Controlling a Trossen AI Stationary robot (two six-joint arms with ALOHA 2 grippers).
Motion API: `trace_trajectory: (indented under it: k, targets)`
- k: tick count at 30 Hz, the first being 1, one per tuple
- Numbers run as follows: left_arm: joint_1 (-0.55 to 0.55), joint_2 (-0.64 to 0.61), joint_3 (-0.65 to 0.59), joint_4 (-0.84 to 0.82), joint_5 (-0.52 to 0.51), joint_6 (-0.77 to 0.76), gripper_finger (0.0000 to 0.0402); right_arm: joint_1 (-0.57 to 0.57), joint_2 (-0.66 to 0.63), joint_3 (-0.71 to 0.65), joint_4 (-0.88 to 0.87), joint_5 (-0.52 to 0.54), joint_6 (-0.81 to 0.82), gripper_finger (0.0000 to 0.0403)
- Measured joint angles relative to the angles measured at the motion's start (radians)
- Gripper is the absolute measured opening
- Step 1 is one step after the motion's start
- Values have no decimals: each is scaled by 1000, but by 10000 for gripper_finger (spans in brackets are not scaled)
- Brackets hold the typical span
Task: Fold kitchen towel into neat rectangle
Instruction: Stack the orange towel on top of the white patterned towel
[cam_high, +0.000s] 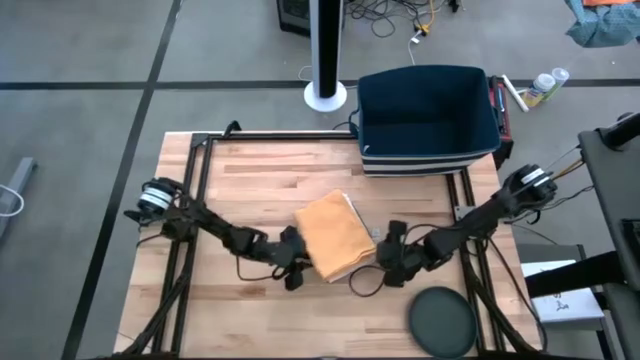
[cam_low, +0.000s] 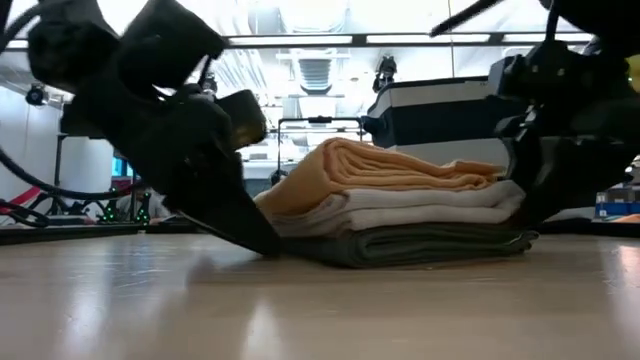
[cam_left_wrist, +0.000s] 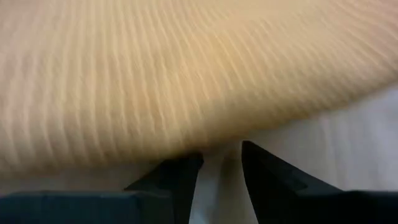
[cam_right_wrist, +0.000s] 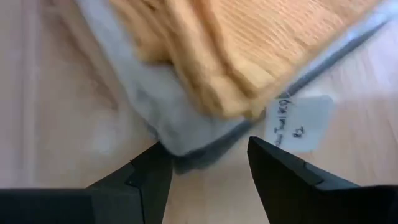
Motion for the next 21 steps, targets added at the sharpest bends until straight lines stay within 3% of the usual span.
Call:
trace_trajectory:
  k: [4, 7, 10, 14, 16, 18, 21]
  targets:
    - [83, -30, 14, -75, -4, 137, 123, -1, 86, 59, 76, -70, -36, 199]
    - [148, -76, 44, -218, -32, 256, 123, 0, 135, 133, 96, -108, -60, 199]
    - [200, -136, 80, -468, -33, 315, 123, 1, 153, 209, 27, -153, -63, 199]
    - [224, -216, 81, -719, -29, 319, 123, 10, 121, 283, -182, -109, -46, 199]
    - [217, -261, 54, -732, -26, 294, 123, 15, 97, 296, -286, -49, -39, 199]
    - [192, -313, 16, -690, -26, 234, 123, 29, 86, 302, -267, -18, -64, 199]
    - [142, -359, -59, -495, -26, 160, 123, 36, 78, 289, -216, 10, -159, 199]
